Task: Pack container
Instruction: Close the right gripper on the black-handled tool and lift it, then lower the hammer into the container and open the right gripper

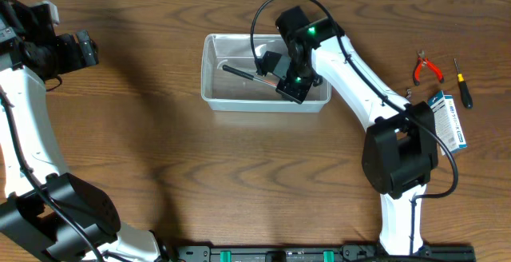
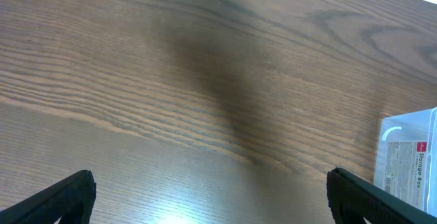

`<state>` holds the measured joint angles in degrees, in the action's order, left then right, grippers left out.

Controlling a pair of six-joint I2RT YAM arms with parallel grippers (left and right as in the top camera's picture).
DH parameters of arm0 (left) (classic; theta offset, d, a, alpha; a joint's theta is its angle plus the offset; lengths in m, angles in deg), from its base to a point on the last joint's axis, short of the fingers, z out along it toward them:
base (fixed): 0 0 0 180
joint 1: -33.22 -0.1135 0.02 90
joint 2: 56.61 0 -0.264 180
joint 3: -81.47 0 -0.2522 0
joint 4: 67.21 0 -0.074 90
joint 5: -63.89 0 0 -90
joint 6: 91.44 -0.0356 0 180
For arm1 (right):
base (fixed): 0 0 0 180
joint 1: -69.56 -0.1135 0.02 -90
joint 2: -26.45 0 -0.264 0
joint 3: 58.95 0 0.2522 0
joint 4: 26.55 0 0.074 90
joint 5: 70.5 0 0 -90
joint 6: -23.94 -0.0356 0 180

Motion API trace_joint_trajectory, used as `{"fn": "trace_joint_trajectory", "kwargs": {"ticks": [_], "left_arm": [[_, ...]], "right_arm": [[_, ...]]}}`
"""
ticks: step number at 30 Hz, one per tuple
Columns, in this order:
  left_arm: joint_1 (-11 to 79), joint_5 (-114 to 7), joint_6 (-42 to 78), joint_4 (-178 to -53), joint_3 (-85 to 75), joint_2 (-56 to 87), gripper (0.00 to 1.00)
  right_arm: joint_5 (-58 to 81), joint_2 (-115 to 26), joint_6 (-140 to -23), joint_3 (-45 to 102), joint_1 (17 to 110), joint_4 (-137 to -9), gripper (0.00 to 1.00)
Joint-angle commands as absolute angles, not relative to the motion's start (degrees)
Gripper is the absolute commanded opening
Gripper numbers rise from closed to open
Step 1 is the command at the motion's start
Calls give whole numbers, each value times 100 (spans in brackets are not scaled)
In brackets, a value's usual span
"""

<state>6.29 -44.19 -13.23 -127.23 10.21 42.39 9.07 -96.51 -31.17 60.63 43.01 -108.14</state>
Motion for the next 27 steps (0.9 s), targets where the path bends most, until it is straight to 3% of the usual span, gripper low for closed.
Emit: {"fn": "trace_joint_trajectory", "kwargs": {"ticks": [1, 9, 10, 13, 15, 21, 27], "left_arm": [[631, -4494, -1291, -12738, 1102, 4241, 98], [631, -4491, -1291, -12738, 1104, 4241, 98], [631, -4494, -1291, -12738, 1102, 4241, 98], [631, -4494, -1291, -12738, 1102, 4241, 98], [631, -4494, -1291, -12738, 1102, 4241, 98], [631, -4494, -1291, -12738, 1102, 4241, 98], [631, -4494, -1291, -12738, 1102, 4241, 98]], "right_arm": [[883, -9649, -3303, 5860, 4387, -10685, 1], [900, -9649, -3377, 5669, 4492, -10379, 2], [900, -9649, -3388, 5669, 4507, -10364, 5], [900, -9649, -3401, 5669, 4564, -10283, 33], [900, -9649, -3434, 5669, 4601, -10222, 42], [900, -9649, -3436, 5669, 4647, -10152, 60], [983, -9646, -3733, 5735, 4645, -9726, 70]]}}
